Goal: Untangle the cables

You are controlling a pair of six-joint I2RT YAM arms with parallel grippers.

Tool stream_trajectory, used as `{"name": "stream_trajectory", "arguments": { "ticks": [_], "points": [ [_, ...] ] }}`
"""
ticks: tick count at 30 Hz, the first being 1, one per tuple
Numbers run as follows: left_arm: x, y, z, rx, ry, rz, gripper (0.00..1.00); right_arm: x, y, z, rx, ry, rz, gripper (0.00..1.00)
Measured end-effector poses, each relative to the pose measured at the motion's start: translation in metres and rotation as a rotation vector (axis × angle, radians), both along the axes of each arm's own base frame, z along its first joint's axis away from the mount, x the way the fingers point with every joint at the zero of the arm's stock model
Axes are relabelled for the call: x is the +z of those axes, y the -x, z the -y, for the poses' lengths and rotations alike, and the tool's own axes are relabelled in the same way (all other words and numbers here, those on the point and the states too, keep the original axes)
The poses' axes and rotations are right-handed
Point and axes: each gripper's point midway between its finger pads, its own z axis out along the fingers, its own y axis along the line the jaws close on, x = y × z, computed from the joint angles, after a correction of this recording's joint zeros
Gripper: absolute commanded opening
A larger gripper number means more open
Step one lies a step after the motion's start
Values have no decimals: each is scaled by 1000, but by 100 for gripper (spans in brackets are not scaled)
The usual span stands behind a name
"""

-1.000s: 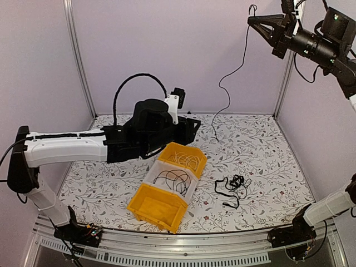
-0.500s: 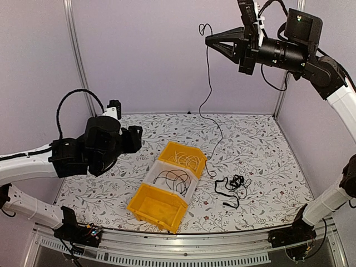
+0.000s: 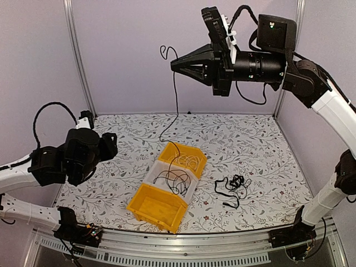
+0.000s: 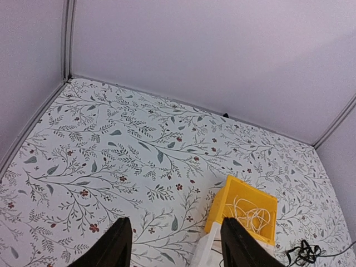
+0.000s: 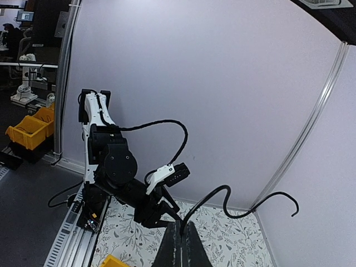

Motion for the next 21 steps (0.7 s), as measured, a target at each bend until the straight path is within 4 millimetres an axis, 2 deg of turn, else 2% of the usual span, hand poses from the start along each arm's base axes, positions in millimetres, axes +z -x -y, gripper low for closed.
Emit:
{"name": "stream_trajectory", "arguments": {
  "ticks": [3, 10, 21],
  "points": [
    [0, 1, -4, 11, 14, 2, 57, -12, 8, -15, 36, 24, -17, 0],
    [-8, 4, -9, 17, 15, -8, 57, -23, 20, -30, 81, 48, -39, 0],
    [-14, 8, -17, 21, 30, -8, 57, -55, 12, -56, 97, 110, -83, 0]
  ]
}}
